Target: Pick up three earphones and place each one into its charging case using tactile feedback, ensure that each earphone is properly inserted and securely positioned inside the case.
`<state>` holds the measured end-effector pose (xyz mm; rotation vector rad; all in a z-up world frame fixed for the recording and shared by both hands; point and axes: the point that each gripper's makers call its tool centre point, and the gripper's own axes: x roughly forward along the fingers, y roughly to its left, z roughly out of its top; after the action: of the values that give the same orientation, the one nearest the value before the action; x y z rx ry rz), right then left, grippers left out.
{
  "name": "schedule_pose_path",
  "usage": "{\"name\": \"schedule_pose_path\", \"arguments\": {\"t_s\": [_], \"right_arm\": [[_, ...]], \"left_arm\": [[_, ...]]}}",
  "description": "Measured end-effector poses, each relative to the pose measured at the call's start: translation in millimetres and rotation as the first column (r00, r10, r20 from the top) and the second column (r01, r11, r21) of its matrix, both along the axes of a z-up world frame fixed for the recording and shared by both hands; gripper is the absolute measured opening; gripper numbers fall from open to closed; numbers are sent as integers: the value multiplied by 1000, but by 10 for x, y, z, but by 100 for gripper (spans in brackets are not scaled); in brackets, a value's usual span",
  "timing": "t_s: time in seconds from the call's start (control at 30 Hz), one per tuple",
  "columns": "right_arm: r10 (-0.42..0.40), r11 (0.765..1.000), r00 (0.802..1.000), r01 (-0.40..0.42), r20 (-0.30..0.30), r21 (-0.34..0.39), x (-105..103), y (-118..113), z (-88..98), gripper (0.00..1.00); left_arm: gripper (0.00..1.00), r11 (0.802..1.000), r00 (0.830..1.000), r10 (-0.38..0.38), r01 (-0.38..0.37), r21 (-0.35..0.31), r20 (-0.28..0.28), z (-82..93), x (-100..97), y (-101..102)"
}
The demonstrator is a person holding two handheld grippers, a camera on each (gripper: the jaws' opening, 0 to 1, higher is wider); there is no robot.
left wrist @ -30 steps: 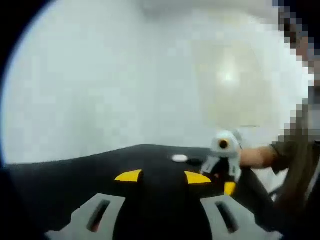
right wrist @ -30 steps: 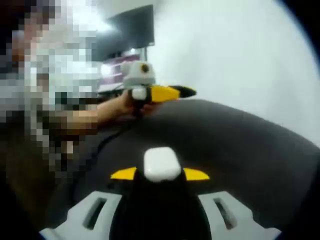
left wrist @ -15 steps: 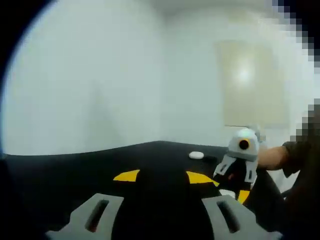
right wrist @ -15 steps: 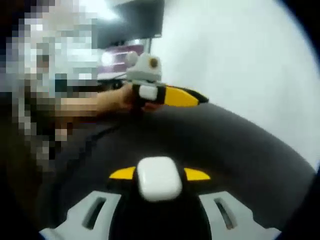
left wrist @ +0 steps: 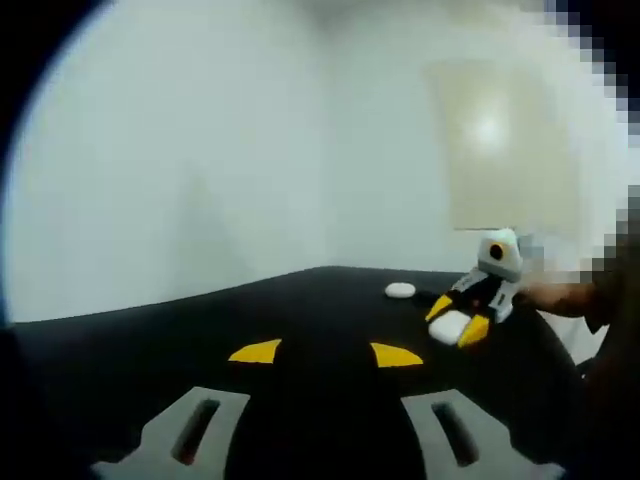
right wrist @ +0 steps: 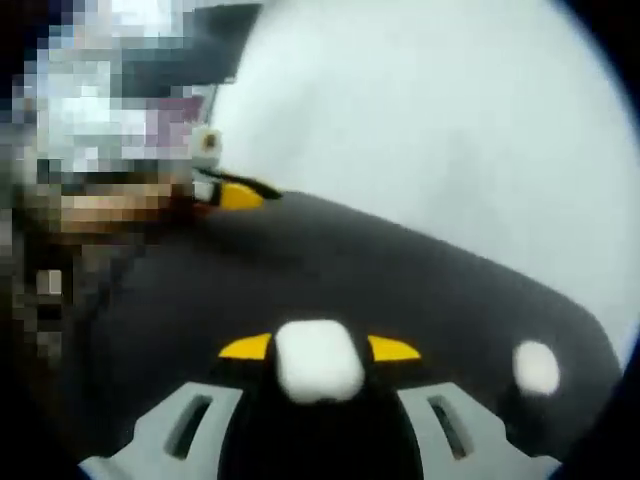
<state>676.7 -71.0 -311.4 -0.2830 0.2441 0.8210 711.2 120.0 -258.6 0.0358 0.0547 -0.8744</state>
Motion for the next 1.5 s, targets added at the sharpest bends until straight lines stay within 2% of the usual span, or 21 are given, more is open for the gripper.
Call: {"name": "schedule_pose_path", "arguments": {"t_s": [0.07,0.1,0.13,0.23,0.4,0.63,0.73,0.87,0.93,0.97,1.0,1.07,1.1,1.13,1.17,1.2,1.3,1.4,1.43,1.47,1.5], "right_arm": [[-74,997,997,74,-26,19,62,-117,16,36],[-95,995,995,96,-32,26,65,-144,26,36],[-101,994,994,102,-35,32,85,-167,28,36],[-105,993,994,107,-41,49,137,-197,45,36],[-142,989,989,144,-42,34,207,-259,43,36],[-214,977,976,214,-32,-3,315,-491,-21,36],[-232,970,967,238,-103,49,350,-522,-78,36],[-228,973,971,231,-71,25,328,-521,-68,37],[-273,961,961,270,39,53,317,-595,139,38],[-263,960,960,251,92,121,260,-549,299,36],[-227,956,969,201,103,213,161,-452,445,33],[-44,920,999,33,19,392,-138,-134,624,32],[66,892,998,-49,-22,449,-298,17,675,32],[174,861,983,-126,-54,493,-443,176,691,32],[214,852,975,-158,-57,499,-503,251,689,32],[221,856,975,-176,-35,487,-513,315,671,32],[223,883,975,-190,-26,429,-516,466,550,32],[241,899,970,-214,-23,382,-531,585,382,32],[234,930,972,-216,-28,297,-536,580,259,33],[234,948,972,-232,14,218,-556,578,219,33],[226,947,973,-230,40,227,-557,587,236,33]], "left_arm": [[27,1000,1000,12,-12,8,6,-2,-22,16],[27,1000,1000,9,-9,-12,4,29,-46,13],[27,999,1000,2,-2,-45,-5,68,-72,12],[28,998,1000,4,-5,-56,-16,130,-187,49],[28,1000,1000,-1,1,3,-9,92,-453,140],[29,998,1000,14,-14,54,-4,-33,-790,266],[30,997,999,43,-43,69,-1,-94,-844,322],[31,996,996,87,-86,34,-22,-118,-919,356],[31,994,994,105,-105,4,-24,-93,-972,348],[32,993,993,121,-121,-13,-18,-76,-991,351],[32,990,990,139,-139,-26,-12,-65,-1006,355],[32,987,988,155,-156,-45,-14,-65,-1062,345],[32,984,985,171,-172,-37,-13,-101,-1041,360],[32,979,979,202,-202,0,-9,-156,-986,412],[32,977,978,210,-210,29,-4,-184,-980,412],[32,979,979,202,-202,31,0,-184,-989,378],[35,982,983,184,-184,41,-14,-216,-1037,289],[36,982,984,179,-178,68,-14,-266,-1067,268],[36,982,984,178,-177,71,-18,-274,-1068,265],[36,981,983,183,-180,74,-30,-294,-1065,270],[35,978,980,194,-191,83,-37,-323,-1058,273]]}}
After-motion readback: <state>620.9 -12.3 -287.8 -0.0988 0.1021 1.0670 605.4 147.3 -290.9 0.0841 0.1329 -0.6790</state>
